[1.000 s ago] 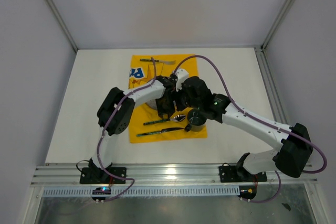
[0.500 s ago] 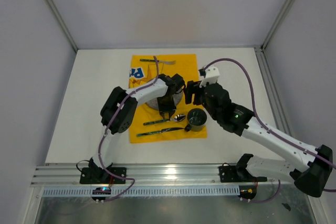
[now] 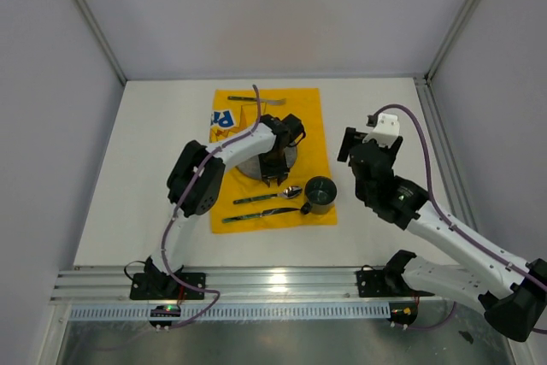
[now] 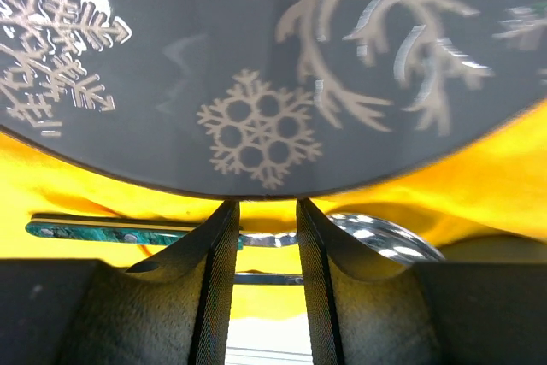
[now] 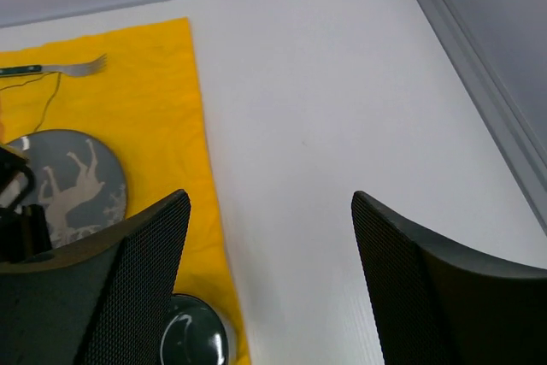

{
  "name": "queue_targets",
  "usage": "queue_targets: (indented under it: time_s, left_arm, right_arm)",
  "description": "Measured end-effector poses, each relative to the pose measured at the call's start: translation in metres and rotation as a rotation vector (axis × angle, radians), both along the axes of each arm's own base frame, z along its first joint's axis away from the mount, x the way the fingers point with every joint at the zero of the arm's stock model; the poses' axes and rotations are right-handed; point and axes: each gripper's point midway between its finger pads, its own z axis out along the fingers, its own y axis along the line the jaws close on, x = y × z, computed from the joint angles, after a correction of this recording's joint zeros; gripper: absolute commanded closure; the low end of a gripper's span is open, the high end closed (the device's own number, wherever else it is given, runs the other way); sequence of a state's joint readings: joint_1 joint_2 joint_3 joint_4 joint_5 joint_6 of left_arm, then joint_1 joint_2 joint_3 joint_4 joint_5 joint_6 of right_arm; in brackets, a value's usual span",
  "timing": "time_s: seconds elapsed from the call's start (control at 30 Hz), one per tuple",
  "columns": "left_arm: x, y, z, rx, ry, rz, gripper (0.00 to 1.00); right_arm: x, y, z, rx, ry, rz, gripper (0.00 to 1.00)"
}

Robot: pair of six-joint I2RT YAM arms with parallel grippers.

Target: Set the dinner table for one person

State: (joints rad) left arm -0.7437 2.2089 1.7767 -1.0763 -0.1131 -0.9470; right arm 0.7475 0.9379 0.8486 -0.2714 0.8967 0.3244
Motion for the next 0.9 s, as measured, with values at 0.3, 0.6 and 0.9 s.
queue_targets:
  time_s: [0.3, 0.6, 0.9]
  left_arm:
    - [0.025, -0.014, 0.039, -0.039, -0.086, -0.011, 0.61]
    - [0.046, 0.019, 0.046, 0.011, -0.096, 0.035, 0.61]
    - [0.117, 0.083, 0.075, -0.012, -0.183, 0.188, 0.61]
  right_arm:
    - [-0.013, -0.021, -0.047, -0.018, 0.095, -0.071, 0.19]
    - [-0.025, -0.009, -0.110, -0.012, 0.257, -0.013, 0.19]
    - [-0.033, 0.002, -0.132, 0.024, 0.328, 0.041, 0.20]
